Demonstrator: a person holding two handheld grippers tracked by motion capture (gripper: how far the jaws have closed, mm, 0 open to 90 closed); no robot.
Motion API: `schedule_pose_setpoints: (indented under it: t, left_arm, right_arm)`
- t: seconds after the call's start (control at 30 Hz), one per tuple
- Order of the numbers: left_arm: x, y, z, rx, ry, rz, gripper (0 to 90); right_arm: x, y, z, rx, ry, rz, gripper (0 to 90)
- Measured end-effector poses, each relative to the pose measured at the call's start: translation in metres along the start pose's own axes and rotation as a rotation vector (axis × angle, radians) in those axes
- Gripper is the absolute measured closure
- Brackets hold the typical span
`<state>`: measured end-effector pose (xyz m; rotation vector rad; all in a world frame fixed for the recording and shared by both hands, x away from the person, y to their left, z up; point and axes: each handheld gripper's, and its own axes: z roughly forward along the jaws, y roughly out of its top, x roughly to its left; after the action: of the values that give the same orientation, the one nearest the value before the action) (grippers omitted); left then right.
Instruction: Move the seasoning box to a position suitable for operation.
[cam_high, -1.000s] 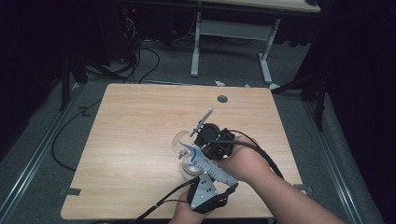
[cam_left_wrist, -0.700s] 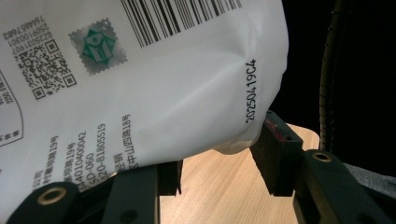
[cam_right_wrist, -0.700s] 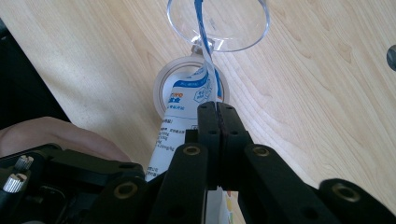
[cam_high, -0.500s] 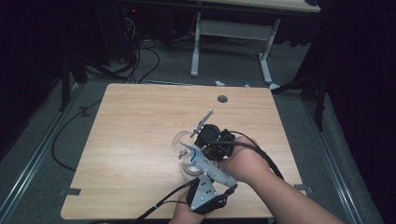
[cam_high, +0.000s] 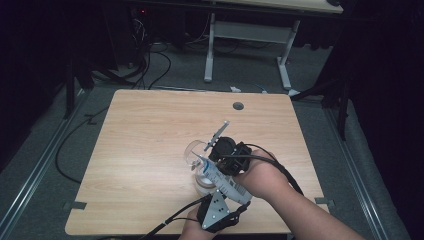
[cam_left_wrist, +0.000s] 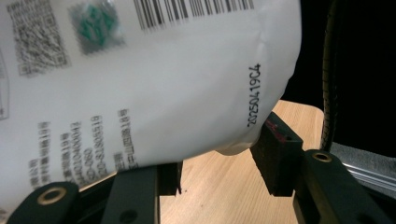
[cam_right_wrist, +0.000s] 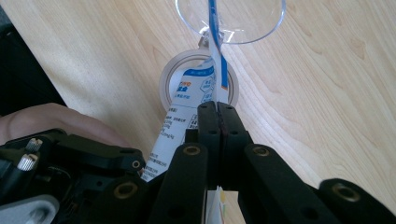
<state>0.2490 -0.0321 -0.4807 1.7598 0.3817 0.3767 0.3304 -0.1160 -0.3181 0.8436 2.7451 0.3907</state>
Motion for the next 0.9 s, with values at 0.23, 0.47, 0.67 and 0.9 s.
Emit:
schedule_pose_setpoints:
  t: [0.23, 0.47, 0.67, 0.9]
  left_arm:
    - [0.0, -0.007, 0.0, 0.012, -0.003, 0.005, 56.4]
    - [0.001, -0.011, 0.0, 0.027, -0.002, 0.009, 56.4]
    - [0.001, -0.014, 0.0, 0.03, -0.001, 0.008, 56.4]
    - [0.002, -0.018, -0.001, 0.036, 0.001, 0.004, 56.6]
  right_arm:
    - [0.0, -0.003, 0.002, 0.008, 0.003, 0.003, 90.0]
    - [0.0, -0.006, 0.003, 0.01, 0.009, 0.015, 90.0]
    - [-0.001, -0.007, 0.003, 0.012, 0.01, 0.013, 90.0]
    - [-0.001, -0.008, 0.004, 0.01, 0.014, 0.016, 90.0]
